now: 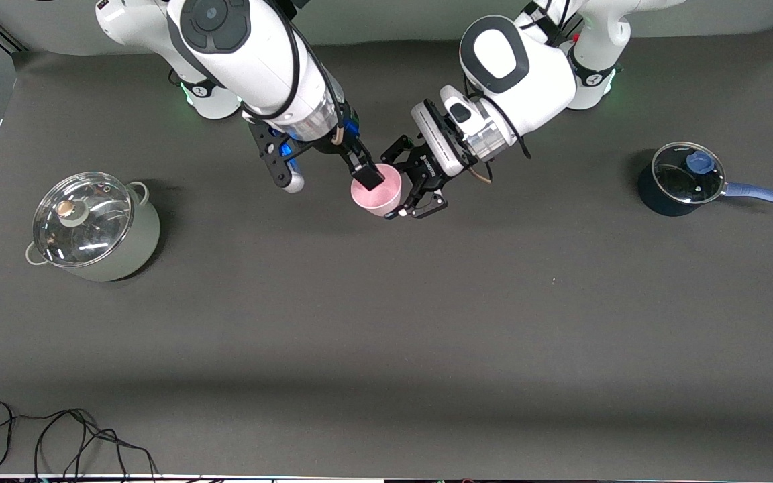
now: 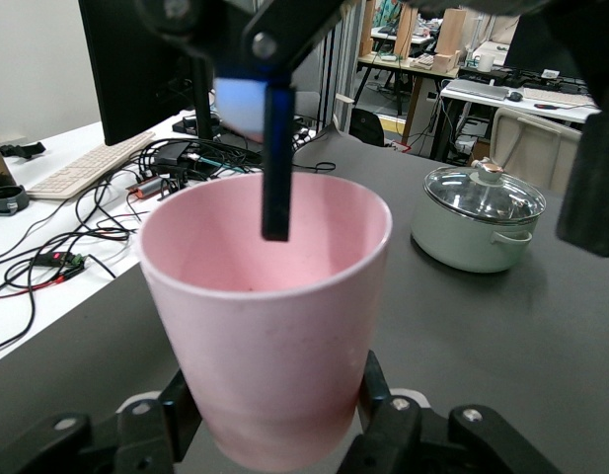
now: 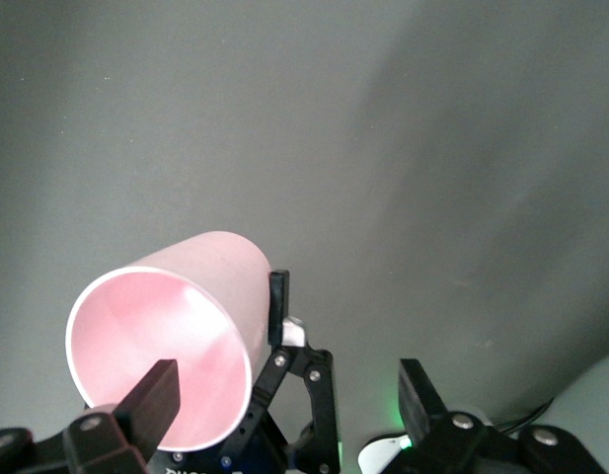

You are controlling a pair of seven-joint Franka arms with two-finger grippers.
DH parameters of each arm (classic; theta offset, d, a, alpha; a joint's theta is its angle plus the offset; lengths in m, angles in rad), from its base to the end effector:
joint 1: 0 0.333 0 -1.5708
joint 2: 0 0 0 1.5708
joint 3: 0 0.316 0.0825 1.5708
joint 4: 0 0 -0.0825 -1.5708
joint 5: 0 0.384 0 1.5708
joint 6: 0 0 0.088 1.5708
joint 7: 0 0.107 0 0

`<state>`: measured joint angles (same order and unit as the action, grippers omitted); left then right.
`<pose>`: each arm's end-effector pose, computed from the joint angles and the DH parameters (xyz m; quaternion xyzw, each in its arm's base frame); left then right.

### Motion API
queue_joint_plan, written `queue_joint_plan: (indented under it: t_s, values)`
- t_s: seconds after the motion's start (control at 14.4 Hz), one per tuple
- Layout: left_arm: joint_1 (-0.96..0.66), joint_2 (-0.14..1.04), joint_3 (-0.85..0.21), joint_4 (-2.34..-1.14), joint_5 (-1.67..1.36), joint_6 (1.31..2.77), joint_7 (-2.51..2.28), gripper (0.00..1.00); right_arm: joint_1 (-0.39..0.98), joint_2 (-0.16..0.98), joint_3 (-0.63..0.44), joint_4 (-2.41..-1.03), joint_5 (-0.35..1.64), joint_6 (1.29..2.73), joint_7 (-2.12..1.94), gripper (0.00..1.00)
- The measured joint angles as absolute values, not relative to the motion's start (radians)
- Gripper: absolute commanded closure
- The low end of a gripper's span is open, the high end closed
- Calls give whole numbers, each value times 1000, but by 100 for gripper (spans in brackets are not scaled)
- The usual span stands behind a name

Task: Transfer pink cup from left to right arm
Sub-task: 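Grasp the cup rim with the right gripper while the left gripper holds, then open the left gripper and withdraw while the right gripper takes the cup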

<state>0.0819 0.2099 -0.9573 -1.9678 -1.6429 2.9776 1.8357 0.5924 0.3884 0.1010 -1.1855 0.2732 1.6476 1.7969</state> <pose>0.4544 -0.3963 0.4404 0.7349 -0.4268 0.4312 0.3030 0.5116 0.4414 0.5811 -0.8356 0.5257 0.1346 0.0854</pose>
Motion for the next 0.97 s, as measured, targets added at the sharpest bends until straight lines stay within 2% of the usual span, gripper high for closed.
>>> queue_joint_plan:
  t_s: [0.07,0.14,0.28,0.35,0.97]
  values:
    - [82,210,-957,-1968,-1643,2978,1835,63,592,391,100,-1185,273,1649,1797,28]
    - [82,210,-957,-1968,-1643,2978,1835,62,592,395,99,-1184,273,1649,1797,48]
    - [82,210,-957,-1968,-1643,2979,1834,62,591,402,99,-1183,273,1650,1797,97]
    - [82,210,-957,-1968,-1643,2982,1833,62,591,405,99,-1182,273,1650,1797,100]
    - [81,210,-962,-1967,-1643,2988,1833,62,588,408,92,-1171,273,1664,1797,100]
